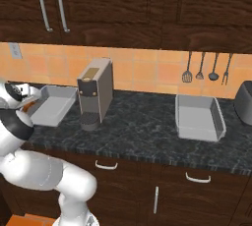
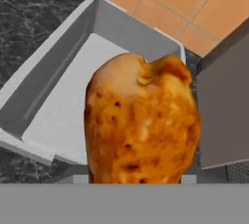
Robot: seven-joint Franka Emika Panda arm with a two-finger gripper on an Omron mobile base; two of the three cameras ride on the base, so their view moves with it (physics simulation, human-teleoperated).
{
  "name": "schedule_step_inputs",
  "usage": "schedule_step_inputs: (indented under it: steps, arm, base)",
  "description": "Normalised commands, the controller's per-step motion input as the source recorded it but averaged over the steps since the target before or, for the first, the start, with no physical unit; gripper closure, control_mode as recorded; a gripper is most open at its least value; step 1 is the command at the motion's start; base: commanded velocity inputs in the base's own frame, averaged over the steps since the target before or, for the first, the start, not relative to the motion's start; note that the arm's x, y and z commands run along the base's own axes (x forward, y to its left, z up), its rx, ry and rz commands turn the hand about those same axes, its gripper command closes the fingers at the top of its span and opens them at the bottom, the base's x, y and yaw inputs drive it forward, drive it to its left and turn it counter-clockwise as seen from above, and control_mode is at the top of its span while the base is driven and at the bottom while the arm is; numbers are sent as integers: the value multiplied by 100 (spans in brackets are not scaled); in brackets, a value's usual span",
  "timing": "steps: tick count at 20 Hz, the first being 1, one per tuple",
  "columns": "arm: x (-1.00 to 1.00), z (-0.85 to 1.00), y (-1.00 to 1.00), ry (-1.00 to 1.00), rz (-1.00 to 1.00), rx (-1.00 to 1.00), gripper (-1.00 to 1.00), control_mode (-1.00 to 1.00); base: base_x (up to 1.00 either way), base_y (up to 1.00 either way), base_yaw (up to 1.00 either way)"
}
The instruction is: Place one sweet potato and one chicken drumstick in each tupperware on the nearby counter, to pack two identical lunches.
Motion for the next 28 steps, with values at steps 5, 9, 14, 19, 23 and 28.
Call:
schedule_step_inputs:
  steps: [5,9,14,19,23,28]
  arm:
    - [64,17,1,11,4,0,100,-100]
    - [82,-41,0,17,2,0,100,-100]
    - [53,-56,29,11,5,-3,-100,-100]
    - [82,-16,37,1,0,-7,-100,-100]
    - [41,61,50,-1,0,0,-100,-100]
    - [-4,83,3,-2,-1,-3,-100,-100]
  base:
    - [0,0,0]
    - [0,0,0]
    - [0,0,0]
    - [0,0,0]
    - [0,0,0]
    - [0,0,0]
